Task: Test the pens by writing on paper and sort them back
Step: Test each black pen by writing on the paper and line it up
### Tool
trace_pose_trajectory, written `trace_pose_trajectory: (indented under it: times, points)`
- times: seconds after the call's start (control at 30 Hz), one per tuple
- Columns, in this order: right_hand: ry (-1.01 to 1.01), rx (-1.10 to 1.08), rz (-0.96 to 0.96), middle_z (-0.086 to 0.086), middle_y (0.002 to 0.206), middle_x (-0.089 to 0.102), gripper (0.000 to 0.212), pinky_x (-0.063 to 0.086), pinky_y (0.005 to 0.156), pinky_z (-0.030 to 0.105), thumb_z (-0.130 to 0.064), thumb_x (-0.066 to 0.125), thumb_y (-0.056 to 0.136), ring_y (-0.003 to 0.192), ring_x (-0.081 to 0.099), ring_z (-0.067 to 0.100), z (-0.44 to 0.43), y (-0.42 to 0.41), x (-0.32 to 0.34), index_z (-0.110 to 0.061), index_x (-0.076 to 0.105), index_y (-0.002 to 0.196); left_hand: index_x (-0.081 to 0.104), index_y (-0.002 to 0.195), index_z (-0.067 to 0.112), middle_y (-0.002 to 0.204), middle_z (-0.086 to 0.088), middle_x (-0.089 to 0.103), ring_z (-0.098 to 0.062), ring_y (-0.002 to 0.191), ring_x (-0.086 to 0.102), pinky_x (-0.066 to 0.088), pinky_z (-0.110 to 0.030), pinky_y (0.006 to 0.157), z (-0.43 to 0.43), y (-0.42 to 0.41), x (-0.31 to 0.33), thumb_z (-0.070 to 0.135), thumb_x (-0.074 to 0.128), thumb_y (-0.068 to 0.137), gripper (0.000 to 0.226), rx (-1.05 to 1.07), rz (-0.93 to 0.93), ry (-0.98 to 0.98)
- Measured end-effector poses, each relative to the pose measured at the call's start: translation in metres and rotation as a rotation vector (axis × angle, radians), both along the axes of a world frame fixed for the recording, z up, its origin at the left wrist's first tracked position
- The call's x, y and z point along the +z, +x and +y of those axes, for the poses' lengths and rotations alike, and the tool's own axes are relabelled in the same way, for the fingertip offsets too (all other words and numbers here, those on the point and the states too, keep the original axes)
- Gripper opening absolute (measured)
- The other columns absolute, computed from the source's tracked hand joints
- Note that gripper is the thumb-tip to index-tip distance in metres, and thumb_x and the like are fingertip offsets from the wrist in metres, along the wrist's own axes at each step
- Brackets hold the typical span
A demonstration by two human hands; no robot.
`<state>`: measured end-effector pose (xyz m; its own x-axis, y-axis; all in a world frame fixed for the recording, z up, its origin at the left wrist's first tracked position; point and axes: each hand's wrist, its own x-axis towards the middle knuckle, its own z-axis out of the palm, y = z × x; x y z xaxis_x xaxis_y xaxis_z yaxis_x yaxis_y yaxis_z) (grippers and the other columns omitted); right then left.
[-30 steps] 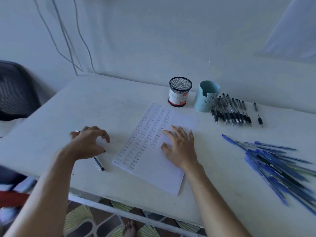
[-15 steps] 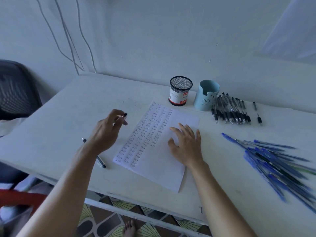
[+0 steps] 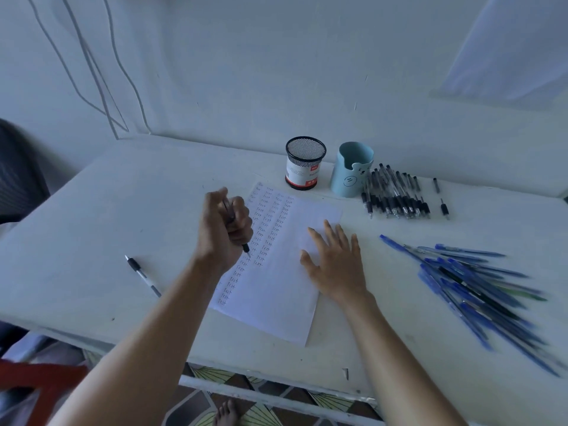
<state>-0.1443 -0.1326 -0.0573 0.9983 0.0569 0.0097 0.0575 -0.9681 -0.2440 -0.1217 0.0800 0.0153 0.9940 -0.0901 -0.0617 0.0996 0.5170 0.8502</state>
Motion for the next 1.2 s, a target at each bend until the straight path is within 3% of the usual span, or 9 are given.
trace_pose_trajectory:
  times: [0.1,0.2,0.37,0.47,0.6,0.67,0.83,0.93,1.2]
  points:
    - [-0.011,0.001,0.023,0.0,0.167,0.005,0.092,-0.007,0.122,0.048,-0.068,0.001,0.074,0.153,0.0,0.021,0.001,0.001,0.0,-0.033,0.021,0.156,0.056,0.064,0.016,0.056,0.003,0.035,-0.01,0.042,0.018,0.01,-0.026,0.045,-0.003,0.005,-0.008,0.042,0.042,0.102,0.048,0.056,-0.019,0.076]
    - [-0.032,-0.003,0.033,0.0,0.167,0.004,0.094,-0.007,0.122,0.048,-0.07,0.002,0.073,0.153,-0.003,0.021,0.001,0.002,-0.001,-0.03,0.019,0.156,0.067,0.089,0.011,0.064,0.001,0.055,-0.011,0.035,0.036,0.02,-0.02,0.038,-0.006,0.005,-0.021,0.011,0.054,0.1,0.017,0.144,-0.058,0.235]
    - [-0.029,-0.003,0.037,0.002,0.167,0.005,0.094,-0.005,0.122,0.049,-0.075,0.004,0.075,0.153,-0.002,0.024,0.001,0.003,-0.003,-0.028,0.019,0.156,0.066,0.114,0.007,0.082,-0.007,0.066,-0.023,0.076,0.066,0.05,-0.028,0.064,-0.002,0.007,-0.041,0.029,0.03,0.109,0.043,0.132,-0.025,0.166]
    - [-0.021,-0.005,0.034,0.002,0.167,0.005,0.095,-0.005,0.122,0.048,-0.077,0.004,0.075,0.153,-0.002,0.024,0.001,0.004,-0.003,-0.029,0.019,0.156,0.069,0.099,0.0,0.077,-0.012,0.068,-0.027,0.07,0.067,0.053,-0.031,0.063,-0.004,0.009,-0.046,0.045,0.034,0.106,0.057,0.142,0.002,0.284]
    - [-0.019,-0.009,0.032,0.001,0.167,0.006,0.095,-0.005,0.122,0.048,-0.078,0.005,0.074,0.153,-0.001,0.023,0.001,0.005,-0.004,-0.03,0.02,0.155,0.067,0.085,0.002,0.081,-0.014,0.075,-0.03,0.078,0.074,0.059,-0.042,0.082,0.0,0.011,-0.051,0.02,0.079,0.085,0.022,0.146,-0.042,0.537]
    - [-0.023,-0.015,0.02,0.001,0.167,0.008,0.095,-0.003,0.122,0.048,-0.078,0.006,0.074,0.153,0.001,0.023,0.001,0.006,-0.004,-0.03,0.021,0.155,0.065,0.084,0.004,0.077,-0.01,0.073,-0.026,0.071,0.072,0.058,-0.041,0.075,0.003,0.01,-0.053,0.012,0.087,0.075,0.025,0.147,-0.032,0.65]
    - [-0.03,-0.021,-0.003,0.002,0.166,0.012,0.094,0.002,0.122,0.05,-0.077,0.008,0.075,0.153,0.005,0.024,0.002,0.006,-0.005,-0.029,0.024,0.154,0.065,0.078,0.003,0.069,-0.015,0.069,-0.027,0.06,0.068,0.056,-0.035,0.054,0.0,0.008,-0.05,-0.002,0.076,0.081,0.013,0.161,-0.073,0.733]
    - [-0.044,-0.022,0.003,0.002,0.166,0.011,0.093,0.002,0.122,0.05,-0.077,0.007,0.076,0.153,0.004,0.024,0.001,0.006,-0.006,-0.029,0.022,0.154,0.04,0.057,0.006,0.042,-0.004,0.048,-0.018,0.037,0.045,0.034,-0.024,0.043,0.002,0.007,-0.053,-0.005,0.06,0.069,0.026,0.221,-0.034,0.831]
    - [-0.034,-0.022,-0.013,0.002,0.166,0.013,0.093,0.003,0.122,0.05,-0.076,0.008,0.075,0.153,0.006,0.025,0.001,0.005,-0.005,-0.029,0.025,0.153,0.021,0.052,0.017,0.05,-0.001,0.021,-0.016,0.05,0.024,0.024,-0.028,0.046,0.01,0.02,-0.052,0.004,0.052,0.047,0.034,0.145,-0.066,0.888]
